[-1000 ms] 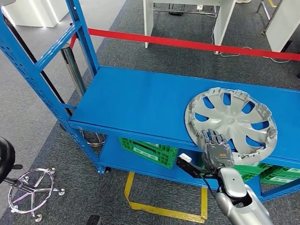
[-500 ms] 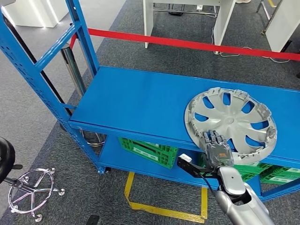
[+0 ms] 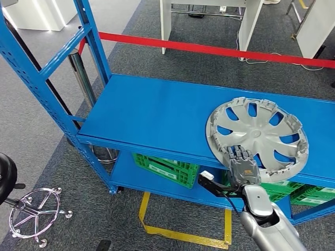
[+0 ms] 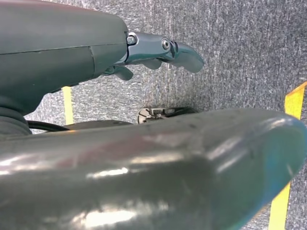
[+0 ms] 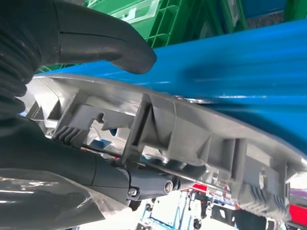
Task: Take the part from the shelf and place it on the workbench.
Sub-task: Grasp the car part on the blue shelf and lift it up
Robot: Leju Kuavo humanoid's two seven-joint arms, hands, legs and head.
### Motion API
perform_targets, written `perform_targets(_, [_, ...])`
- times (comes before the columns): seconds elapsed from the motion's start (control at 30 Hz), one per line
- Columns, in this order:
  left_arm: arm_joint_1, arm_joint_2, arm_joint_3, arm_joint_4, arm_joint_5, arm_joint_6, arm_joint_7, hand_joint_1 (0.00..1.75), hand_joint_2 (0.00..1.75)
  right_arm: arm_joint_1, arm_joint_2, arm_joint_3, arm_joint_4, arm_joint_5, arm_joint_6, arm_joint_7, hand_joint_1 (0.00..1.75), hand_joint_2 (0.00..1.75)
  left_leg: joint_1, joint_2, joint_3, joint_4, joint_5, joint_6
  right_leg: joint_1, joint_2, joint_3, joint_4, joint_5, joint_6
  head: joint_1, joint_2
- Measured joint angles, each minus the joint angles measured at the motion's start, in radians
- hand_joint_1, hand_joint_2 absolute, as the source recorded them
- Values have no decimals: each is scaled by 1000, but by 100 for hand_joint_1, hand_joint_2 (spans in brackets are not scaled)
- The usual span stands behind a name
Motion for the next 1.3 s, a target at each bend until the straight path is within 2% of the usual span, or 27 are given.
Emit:
perform_targets(0.63, [0,0,0,0,19,12,-3,0,0,6,7,0,-34,-14,-28,-3,175,175,0,0,0,0,0,0,0,0,0,0,0,0,0,0])
perform_targets(0.83, [1,0,0,0,32,15,-29,0,0,41,7,0,-93,-11,-79,-19,175,175,0,0,0,0,0,0,0,0,0,0,0,0,0,0])
perform_targets(0.97, [3,0,0,0,49,13,-50,0,0,95,7,0,-201,31,-170,-44,175,175,0,0,-1,0,0,0,0,0,-1,0,0,0,0,0])
perform_targets(1.03, [4,0,0,0,54,14,-54,0,0,125,10,0,-265,81,-271,-69,175,175,0,0,-1,0,0,0,0,-1,-2,0,0,0,0,0])
perform_targets(1.1, [5,0,0,0,56,15,-55,0,0,159,21,0,-331,155,-422,-106,175,175,0,0,-2,0,0,0,0,0,-2,0,-1,0,0,0])
perform_targets(1.2, [5,0,0,0,57,20,-52,0,0,206,45,0,-420,224,-605,-184,175,175,0,0,-3,0,0,0,0,0,-3,0,-1,0,0,0])
perform_targets(1.3, [6,0,-1,0,58,25,-50,0,0,243,81,-12,-510,235,-666,-298,175,175,0,0,-4,0,0,0,0,0,-4,0,-1,0,0,0])
